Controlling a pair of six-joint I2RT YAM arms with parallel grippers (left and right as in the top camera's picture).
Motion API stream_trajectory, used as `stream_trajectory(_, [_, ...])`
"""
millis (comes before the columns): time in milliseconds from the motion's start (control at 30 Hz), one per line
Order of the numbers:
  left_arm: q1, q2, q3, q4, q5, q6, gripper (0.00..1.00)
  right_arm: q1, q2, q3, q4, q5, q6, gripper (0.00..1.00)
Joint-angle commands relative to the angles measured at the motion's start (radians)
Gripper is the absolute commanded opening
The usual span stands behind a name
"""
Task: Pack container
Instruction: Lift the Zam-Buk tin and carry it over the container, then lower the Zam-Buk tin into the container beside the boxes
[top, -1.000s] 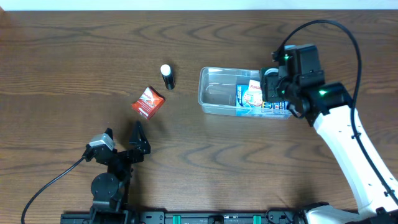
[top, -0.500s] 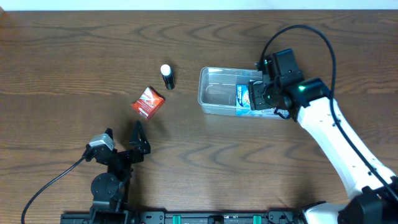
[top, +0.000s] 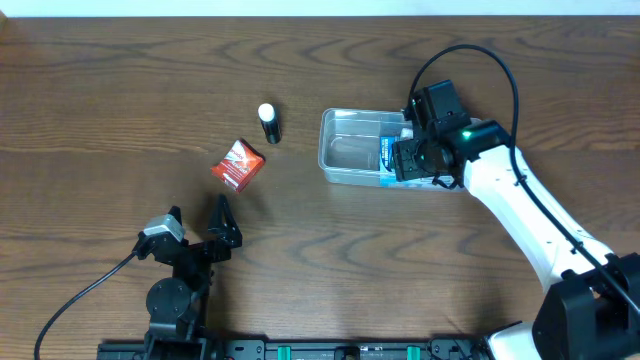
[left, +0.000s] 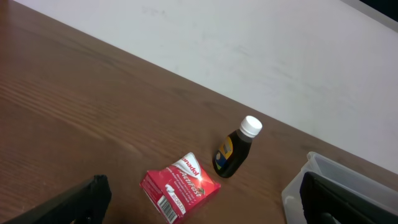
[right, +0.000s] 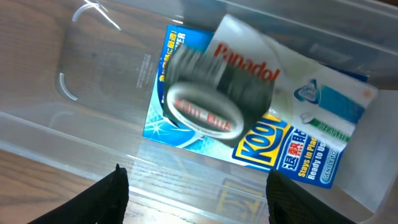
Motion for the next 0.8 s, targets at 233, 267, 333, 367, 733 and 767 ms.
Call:
stream_trajectory(233, [0.005,-0.007,-0.021,-0.036,-0.027,0.016,0.98,0.011,0.008,0.0,0.003,-0.001,0.011,0.71])
stream_trajectory(267, [0.005,-0.007,-0.021,-0.036,-0.027,0.016,0.98,0.011,0.008,0.0,0.005,-0.001,0.011,0.71])
stream_trajectory(333, [0.005,-0.007,-0.021,-0.036,-0.027,0.016,0.98,0.011,0.008,0.0,0.011,-0.001,0.012,0.71])
stream_trajectory(367, [0.005,-0.007,-0.021,-0.036,-0.027,0.016,0.98,0.011,0.008,0.0,0.015,-0.001,0.012,0.71])
stream_trajectory(733, [0.005,-0.007,-0.021,-0.036,-0.027,0.016,0.98,0.011,0.011,0.0,0.15,-0.005,0.012,0.14])
stream_trajectory(767, [0.005,-0.007,-0.021,-0.036,-0.027,0.016,0.98,0.011,0.014,0.0,0.16,-0.006,0.014,0.08])
